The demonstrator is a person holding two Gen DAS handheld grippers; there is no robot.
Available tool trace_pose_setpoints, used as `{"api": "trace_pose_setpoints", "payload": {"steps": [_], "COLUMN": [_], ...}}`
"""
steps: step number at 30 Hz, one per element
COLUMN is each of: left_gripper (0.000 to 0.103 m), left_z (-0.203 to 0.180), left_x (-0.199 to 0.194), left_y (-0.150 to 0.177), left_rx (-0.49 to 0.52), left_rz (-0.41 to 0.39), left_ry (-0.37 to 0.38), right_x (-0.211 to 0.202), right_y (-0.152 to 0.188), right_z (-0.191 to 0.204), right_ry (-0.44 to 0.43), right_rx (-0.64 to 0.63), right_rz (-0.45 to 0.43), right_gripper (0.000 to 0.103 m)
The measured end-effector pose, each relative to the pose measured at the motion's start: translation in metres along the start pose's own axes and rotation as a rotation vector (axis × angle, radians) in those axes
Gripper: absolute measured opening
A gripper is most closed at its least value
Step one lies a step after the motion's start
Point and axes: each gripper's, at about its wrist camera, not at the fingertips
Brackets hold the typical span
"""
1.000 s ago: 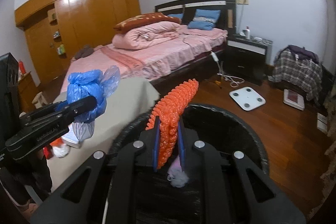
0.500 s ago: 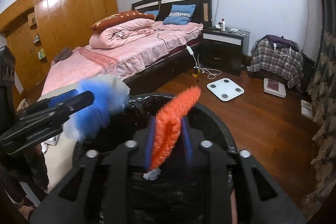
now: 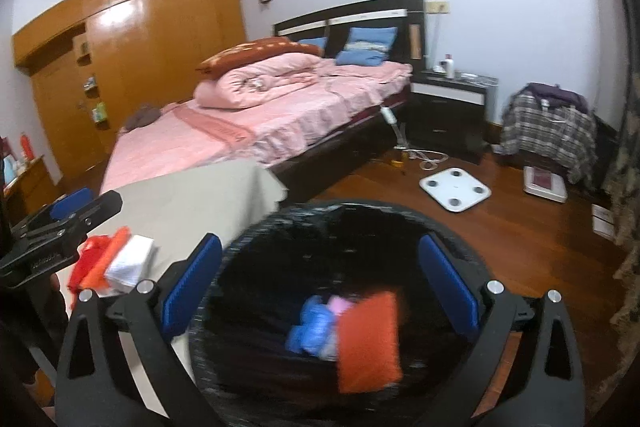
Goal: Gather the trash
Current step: 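Return both tools over the table pile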
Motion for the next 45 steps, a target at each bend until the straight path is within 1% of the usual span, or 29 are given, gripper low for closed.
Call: {"api": "trace_pose_setpoints", "payload": {"steps": [4,9,12,17,20,27,37,39,41,43,45], "left_gripper": [0.089,0.089,0.089,0.089,0.089,0.089,0.089,0.089,0.089,0.089,0.089], "left_z": [0.042,0.085,0.110,0.144,0.162,0.188,0.216,0.221,0.223,0.226,0.230], "left_x": [-0.022,-0.040,-0.048,-0.055,-0.056,-0.056,-0.062,-0.063,-0.064,-0.064,-0.064], "left_y": [0.009,0.021,0.030,0.042,0.050,0.068,0.085,0.088,0.090,0.092,0.093], "left_rx": [-0.019,-0.054,-0.081,-0.115,-0.140,-0.169,-0.202,-0.206,-0.206,-0.208,-0.214], "left_rz": [-0.010,-0.004,0.005,0.013,0.027,0.053,0.072,0.075,0.077,0.081,0.084], "left_ry": [-0.120,-0.231,-0.285,-0.349,-0.376,-0.422,-0.470,-0.479,-0.482,-0.484,-0.483], "right_x": [0.013,0.030,0.038,0.054,0.064,0.088,0.118,0.122,0.129,0.133,0.137], "right_y": [-0.003,-0.006,-0.006,-0.007,-0.005,0.003,0.026,0.031,0.035,0.039,0.042], "right_z": [0.038,0.086,0.110,0.145,0.166,0.206,0.250,0.257,0.264,0.270,0.276], "right_ry": [-0.076,-0.161,-0.201,-0.247,-0.268,-0.295,-0.341,-0.349,-0.364,-0.371,-0.387], "right_rx": [-0.027,-0.066,-0.086,-0.106,-0.120,-0.154,-0.183,-0.195,-0.208,-0.214,-0.221], "right_rz": [0.010,0.019,0.022,0.031,0.044,0.075,0.148,0.160,0.187,0.204,0.223], "right_gripper": [0.096,0.096,0.096,0.096,0.096,0.096,0.096,0.092,0.081,0.078,0.072]}}
Point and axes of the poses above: each gripper's, at about its wrist camera, not at the fingertips, and x roughly the way its jaws point, z to its left, y to its underside, and after that the axes turned 3 degrees about -z, right-handed
